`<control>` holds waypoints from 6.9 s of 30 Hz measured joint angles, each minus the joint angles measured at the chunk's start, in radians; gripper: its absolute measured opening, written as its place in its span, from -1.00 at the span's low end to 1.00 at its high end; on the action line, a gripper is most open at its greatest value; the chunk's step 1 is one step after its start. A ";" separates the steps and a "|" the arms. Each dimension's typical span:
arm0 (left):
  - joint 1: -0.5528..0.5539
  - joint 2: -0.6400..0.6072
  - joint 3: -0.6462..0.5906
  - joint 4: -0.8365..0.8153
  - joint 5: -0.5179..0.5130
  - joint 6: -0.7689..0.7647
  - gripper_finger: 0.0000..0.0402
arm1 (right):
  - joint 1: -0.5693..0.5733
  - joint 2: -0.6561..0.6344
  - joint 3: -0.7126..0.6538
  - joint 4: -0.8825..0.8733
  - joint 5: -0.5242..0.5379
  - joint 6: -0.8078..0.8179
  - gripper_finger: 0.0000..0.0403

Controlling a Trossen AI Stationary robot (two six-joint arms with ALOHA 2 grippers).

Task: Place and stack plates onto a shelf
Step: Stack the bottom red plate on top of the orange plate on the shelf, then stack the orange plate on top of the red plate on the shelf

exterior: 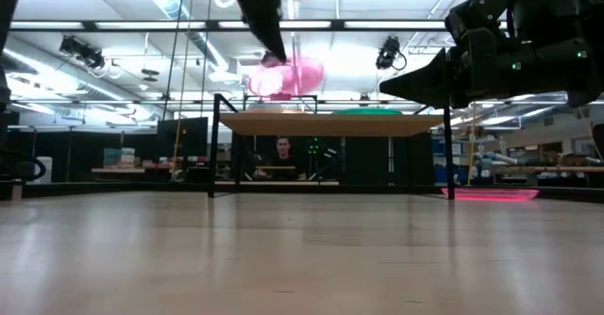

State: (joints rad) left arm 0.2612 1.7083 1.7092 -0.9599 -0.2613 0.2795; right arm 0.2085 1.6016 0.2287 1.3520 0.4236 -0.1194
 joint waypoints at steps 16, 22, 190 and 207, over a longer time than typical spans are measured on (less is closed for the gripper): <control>0.087 0.132 -0.001 0.009 -0.046 0.080 -0.97 | 0.000 0.000 0.000 0.000 -0.007 -0.007 -0.96; 0.091 0.135 -0.001 0.004 -0.049 0.075 -0.97 | 0.000 0.000 0.000 0.000 -0.007 -0.007 -0.96; -1.051 -0.655 -1.568 1.443 -0.609 -0.622 -0.95 | 0.177 1.031 1.921 -1.629 -0.216 -0.526 -0.94; -1.049 -0.756 -1.567 1.517 -0.733 -0.395 -0.95 | 0.215 0.807 1.918 -2.231 -0.104 -0.268 -0.95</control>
State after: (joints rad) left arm -0.7879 0.9525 0.1421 0.5572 -0.9939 -0.1152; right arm 0.4236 2.4091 2.1468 -0.8789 0.3197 -0.3878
